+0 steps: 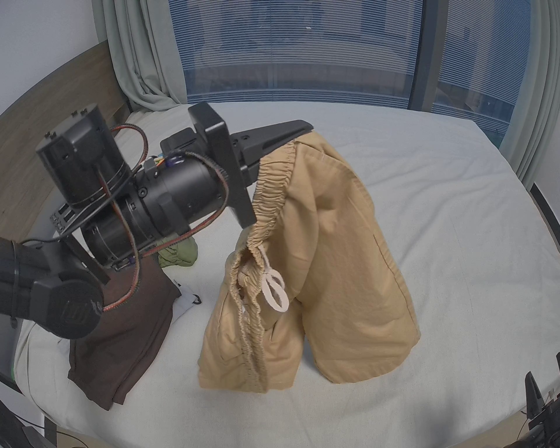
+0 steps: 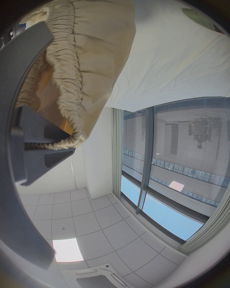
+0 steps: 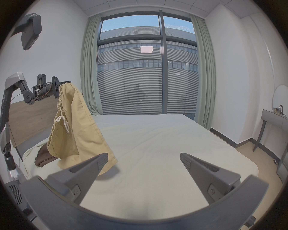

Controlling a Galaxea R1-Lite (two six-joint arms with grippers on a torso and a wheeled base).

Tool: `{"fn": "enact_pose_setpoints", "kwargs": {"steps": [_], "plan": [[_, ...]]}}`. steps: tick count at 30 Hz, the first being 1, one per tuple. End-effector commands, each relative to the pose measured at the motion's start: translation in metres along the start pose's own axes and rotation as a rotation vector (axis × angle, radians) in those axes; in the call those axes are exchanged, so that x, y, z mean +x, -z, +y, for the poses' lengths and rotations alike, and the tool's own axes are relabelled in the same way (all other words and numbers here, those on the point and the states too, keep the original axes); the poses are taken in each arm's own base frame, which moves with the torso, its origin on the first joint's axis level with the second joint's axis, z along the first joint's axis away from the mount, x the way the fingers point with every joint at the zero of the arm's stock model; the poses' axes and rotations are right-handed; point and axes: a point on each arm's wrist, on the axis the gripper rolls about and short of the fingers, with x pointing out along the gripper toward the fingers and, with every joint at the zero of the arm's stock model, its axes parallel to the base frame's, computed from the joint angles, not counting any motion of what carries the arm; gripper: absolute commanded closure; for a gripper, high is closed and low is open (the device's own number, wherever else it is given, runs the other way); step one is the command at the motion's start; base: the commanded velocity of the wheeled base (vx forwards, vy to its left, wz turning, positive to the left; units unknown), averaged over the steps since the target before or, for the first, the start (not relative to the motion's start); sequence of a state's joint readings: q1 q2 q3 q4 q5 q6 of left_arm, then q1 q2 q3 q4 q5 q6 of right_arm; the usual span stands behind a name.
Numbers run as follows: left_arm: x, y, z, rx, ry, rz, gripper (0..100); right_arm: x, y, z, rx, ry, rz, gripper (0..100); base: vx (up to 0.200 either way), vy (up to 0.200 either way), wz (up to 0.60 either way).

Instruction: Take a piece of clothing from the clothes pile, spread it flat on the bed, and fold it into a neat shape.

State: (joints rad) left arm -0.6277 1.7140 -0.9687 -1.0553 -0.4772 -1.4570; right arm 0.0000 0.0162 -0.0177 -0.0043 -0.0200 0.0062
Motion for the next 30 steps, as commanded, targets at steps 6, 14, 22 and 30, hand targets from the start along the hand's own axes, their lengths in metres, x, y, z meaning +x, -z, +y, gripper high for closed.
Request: {"fn": "enact_pose_setpoints", "kwargs": {"steps": [6,14,22,30], "plan": [[0.032,0.007,-0.001,-0.027,-0.008,0.042,100,0.001,0.005,0.000,0.000,0.000,0.009,0,0.000,0.000,0.00],[0.053,0.022,0.010,-0.048,-0.012,0.085,100,0.001,0.005,0.000,0.001,0.000,0.009,0,0.000,0.000,0.00],[0.070,0.032,0.006,-0.086,0.024,0.122,100,0.001,0.005,0.000,0.000,0.000,0.009,0,0.000,0.000,0.00],[0.084,0.043,-0.006,-0.148,0.074,0.144,100,0.001,0.005,0.000,0.000,0.000,0.009,0,0.000,0.000,0.00]]}}
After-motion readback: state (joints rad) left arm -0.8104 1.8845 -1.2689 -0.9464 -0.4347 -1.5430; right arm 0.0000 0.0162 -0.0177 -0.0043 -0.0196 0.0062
